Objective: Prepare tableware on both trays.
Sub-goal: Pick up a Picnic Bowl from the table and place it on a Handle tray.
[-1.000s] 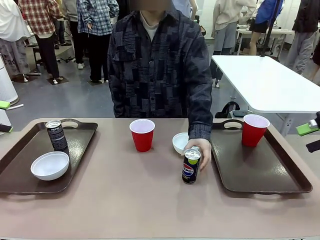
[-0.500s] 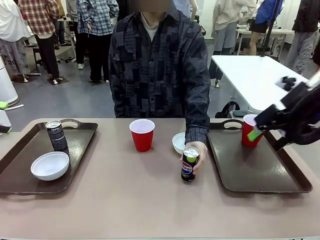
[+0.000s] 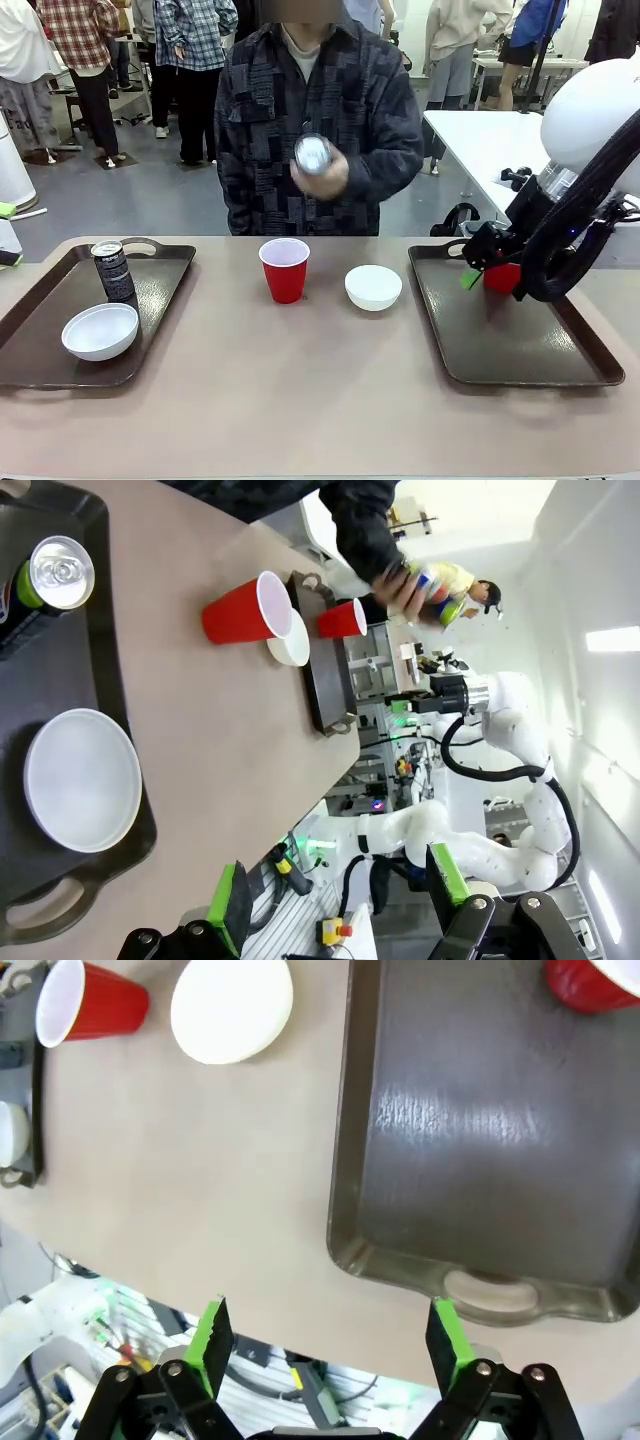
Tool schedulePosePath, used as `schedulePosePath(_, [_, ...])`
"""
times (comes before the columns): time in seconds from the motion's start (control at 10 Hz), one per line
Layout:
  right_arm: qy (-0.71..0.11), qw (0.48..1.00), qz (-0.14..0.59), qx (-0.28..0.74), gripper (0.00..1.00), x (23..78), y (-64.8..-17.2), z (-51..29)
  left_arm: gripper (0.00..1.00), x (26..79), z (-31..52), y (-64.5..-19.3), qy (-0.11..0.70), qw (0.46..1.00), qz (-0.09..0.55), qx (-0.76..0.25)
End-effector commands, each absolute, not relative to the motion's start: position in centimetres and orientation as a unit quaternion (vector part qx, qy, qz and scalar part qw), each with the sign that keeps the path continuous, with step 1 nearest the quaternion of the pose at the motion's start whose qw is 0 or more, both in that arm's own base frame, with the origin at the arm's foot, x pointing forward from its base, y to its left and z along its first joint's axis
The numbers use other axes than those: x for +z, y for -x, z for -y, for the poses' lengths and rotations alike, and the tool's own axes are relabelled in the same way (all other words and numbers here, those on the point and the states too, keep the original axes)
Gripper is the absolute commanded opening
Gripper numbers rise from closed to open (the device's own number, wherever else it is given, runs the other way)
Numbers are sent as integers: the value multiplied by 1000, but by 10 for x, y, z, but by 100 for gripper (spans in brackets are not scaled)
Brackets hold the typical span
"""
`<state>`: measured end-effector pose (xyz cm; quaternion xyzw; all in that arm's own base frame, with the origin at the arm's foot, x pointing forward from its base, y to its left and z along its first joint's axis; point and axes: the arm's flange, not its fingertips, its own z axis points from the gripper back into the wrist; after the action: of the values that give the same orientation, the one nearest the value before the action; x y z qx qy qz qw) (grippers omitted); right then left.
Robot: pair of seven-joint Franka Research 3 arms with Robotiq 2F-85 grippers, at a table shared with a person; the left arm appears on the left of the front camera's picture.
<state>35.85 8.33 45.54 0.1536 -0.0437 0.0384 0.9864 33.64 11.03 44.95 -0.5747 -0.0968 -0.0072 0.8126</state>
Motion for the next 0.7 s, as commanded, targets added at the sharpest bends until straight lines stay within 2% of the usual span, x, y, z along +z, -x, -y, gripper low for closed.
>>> schedulePosePath(0.0, [-191, 979, 49, 57, 100, 450, -352, -84, 92, 451, -112, -335, 582, 807, 99, -8])
schedulePosePath(0.1, [-154, 986, 44, 38, 100, 455, -359, -83, 92, 451, -112, -335, 582, 807, 99, -8])
schedulePosePath(0.3, [-162, 985, 45, 45, 100, 455, -358, -84, 92, 451, -112, -335, 582, 807, 99, -8])
schedulePosePath(0.6, [-62, 991, 81, 81, 100, 450, -374, -123, 92, 451, -112, -335, 582, 807, 99, -8])
